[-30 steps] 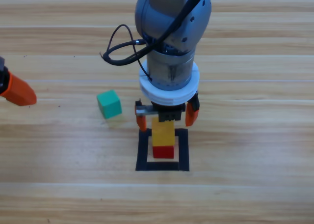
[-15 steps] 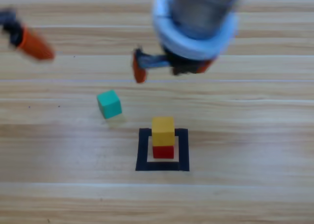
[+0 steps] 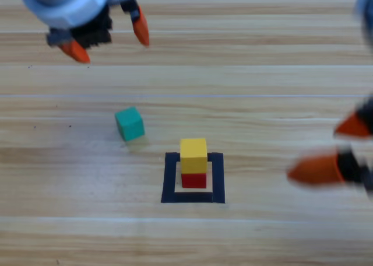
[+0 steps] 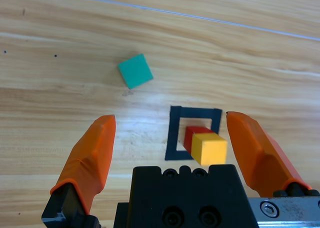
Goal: Stack the blocks in the rectangular block: red at the bottom, yellow in the middle, green on top
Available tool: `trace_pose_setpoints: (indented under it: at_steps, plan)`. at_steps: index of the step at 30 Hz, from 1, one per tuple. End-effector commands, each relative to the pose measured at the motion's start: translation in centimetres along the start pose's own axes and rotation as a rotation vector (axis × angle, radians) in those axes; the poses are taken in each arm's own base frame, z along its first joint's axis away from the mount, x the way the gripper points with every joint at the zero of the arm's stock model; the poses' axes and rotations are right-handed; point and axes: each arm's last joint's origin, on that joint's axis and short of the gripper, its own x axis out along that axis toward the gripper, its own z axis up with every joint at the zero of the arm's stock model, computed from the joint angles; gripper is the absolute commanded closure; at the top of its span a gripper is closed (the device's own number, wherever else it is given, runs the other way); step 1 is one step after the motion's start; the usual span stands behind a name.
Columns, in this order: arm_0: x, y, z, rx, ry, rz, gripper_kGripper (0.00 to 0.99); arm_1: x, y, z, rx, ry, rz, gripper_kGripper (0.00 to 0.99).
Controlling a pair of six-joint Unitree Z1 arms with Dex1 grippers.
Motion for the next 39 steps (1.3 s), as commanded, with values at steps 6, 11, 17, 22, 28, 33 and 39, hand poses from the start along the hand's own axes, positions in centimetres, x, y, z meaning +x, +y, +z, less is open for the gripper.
trace_pose_setpoints:
  at_steps: [6,11,17,22,28,33,39]
  plan:
    - [9.9,0.6,1.7,-0.197,0.125,0.227,0.044,2.3,1.0,-1.9,-0.132,0.092,0.083,0.0]
    - [13.1,0.0,1.6,-0.261,0.16,0.284,0.047,2.4,0.9,-1.8,-0.134,0.084,0.061,0.0]
    - [15.9,-0.4,1.3,-0.295,0.205,0.311,0.045,2.5,0.9,-1.6,-0.13,0.066,0.046,0.0]
    - [17.5,-0.5,1.5,-0.322,0.229,0.316,0.045,2.6,0.9,-1.7,-0.128,0.063,0.042,0.0]
    - [20.2,0.0,2.0,-0.341,0.27,0.33,0.051,2.6,0.9,-1.6,-0.122,0.059,0.04,0.0]
    - [21.6,0.7,2.6,-0.351,0.281,0.344,0.051,2.6,0.9,-1.6,-0.119,0.058,0.037,0.0]
    - [22.1,1.4,3.2,-0.351,0.29,0.349,0.051,2.5,0.8,-1.6,-0.108,0.053,0.031,0.0]
